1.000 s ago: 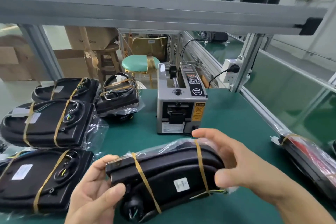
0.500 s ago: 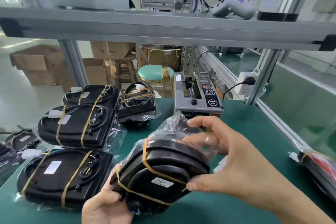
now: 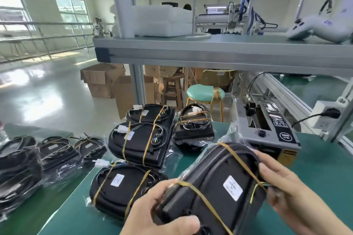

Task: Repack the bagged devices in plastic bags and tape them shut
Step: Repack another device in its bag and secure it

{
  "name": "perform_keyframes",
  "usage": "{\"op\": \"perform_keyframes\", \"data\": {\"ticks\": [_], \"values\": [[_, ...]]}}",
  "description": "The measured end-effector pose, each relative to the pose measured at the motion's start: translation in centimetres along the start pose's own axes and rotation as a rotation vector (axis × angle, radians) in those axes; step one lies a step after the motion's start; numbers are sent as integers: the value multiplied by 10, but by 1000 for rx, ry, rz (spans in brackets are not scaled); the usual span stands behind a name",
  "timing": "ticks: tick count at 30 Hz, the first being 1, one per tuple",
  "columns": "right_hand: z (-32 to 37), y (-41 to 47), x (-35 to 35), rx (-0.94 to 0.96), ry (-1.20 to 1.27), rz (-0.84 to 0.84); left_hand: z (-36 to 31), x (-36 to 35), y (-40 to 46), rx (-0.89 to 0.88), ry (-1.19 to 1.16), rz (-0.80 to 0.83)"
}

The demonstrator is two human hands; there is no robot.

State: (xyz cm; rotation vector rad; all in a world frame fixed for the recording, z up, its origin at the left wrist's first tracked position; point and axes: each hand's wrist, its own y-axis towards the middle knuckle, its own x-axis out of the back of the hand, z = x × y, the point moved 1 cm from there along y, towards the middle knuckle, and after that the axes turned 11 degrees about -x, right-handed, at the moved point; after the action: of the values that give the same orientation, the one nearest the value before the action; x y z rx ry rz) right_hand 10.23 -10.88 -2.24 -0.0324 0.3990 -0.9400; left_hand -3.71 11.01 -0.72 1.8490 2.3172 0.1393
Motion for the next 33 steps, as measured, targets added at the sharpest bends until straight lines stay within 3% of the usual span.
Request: {"op": "perform_keyframes", "data": {"ticks": [2,5,8,10,14,16,24,33], "values": [[3,13,-12,-75,21,-26,5,-3,-1,-14,-31,-75],[9,27,-34,-112,184,13,-2,-9,3,-21,-57,-359],[7,37,-57,-94,189,37,-33,-3,20,-270,167,-618],[3,40,-72,-97,106,60,-53,7,38,-359,167,-698],[-1,44,-93,-122,-19,93,-73,35,97,-195,-281,-641],[-3,45,-93,-132,-38,66,-82,53,115,-164,-365,-658],[-8,29,-76,-155,-61,-40,-66,86,115,-29,-279,-634],[-4,11,-49,-158,-97,-156,-21,50,184,164,-317,-574]]}}
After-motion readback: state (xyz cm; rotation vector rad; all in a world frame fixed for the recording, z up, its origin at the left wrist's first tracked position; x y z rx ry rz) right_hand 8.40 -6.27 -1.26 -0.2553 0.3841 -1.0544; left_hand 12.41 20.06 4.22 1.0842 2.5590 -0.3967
